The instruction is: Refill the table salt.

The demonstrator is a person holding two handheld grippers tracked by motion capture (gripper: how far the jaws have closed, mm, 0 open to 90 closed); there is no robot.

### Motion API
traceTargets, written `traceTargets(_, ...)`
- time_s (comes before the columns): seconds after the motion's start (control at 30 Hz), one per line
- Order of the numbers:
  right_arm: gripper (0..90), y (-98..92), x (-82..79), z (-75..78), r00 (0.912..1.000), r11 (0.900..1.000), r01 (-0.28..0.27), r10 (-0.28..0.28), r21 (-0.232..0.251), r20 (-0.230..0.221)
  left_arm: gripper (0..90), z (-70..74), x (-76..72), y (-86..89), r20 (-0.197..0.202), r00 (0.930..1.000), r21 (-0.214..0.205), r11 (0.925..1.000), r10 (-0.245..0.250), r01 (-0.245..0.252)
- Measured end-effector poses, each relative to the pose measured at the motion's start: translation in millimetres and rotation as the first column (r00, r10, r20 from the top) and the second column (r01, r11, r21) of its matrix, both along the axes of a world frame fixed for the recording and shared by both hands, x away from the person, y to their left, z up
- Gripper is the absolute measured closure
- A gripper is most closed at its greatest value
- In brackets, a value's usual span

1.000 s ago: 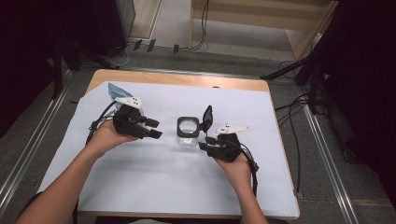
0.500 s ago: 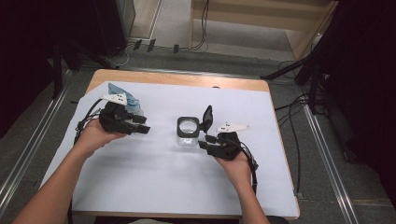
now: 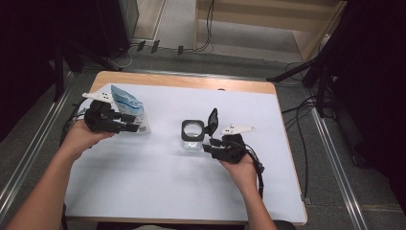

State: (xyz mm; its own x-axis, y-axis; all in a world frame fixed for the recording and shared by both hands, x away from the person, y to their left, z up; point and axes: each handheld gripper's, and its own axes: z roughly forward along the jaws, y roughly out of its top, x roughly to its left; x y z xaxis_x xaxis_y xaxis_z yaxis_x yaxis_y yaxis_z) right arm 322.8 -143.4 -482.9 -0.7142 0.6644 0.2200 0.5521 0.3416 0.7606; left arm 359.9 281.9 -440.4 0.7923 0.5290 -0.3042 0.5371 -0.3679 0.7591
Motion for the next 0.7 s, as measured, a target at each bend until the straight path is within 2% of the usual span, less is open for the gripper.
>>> traceTargets(0.1, 60.8, 0.6, 0.4, -0.2, 1.0, 1.0, -0.002, 0.002, 0.0, -0.001, 47.4, 2.4, -0.7, 10.3, 0.002, 0.9998, -0.013, 0.9997, 0.019, -0.019)
traceTargets(0.4, 60.8, 1.1, 0.4, -0.7, 1.0, 1.0, -0.007, 0.007, -0.006, -0.005, 47.9, 7.2, 1.4, 37.3, 0.023, 0.997, -0.005, 0.9973, 0.074, -0.074)
traceTargets(0.47, 60.8, 1.3, 0.3, -0.9, 0.9999, 1.0, -0.005, 0.005, -0.005, -0.009, 48.0, 6.8, 3.2, 42.9, 0.016, 0.996, -0.017, 0.996, 0.088, -0.087)
traceTargets(0.53, 60.8, 1.2, 0.2, -1.1, 0.9999, 1.0, -0.004, 0.004, -0.008, -0.012, 48.1, 6.4, 5.9, 47.5, 0.017, 0.9954, -0.012, 0.9955, 0.095, -0.094)
traceTargets(0.63, 60.8, 0.6, 0.1, -1.7, 0.9999, 0.9999, -0.004, 0.004, -0.01, -0.013, 48.2, 4.7, 11.1, 54.1, 0.028, 0.9937, -0.028, 0.9937, 0.109, -0.108)
traceTargets(0.7, 60.8, 0.3, -0.1, -1.8, 0.9999, 0.9999, -0.002, 0.002, -0.012, -0.015, 48.0, 4.7, 15.0, 57.6, 0.029, 0.9927, -0.004, 0.9931, 0.117, -0.117)
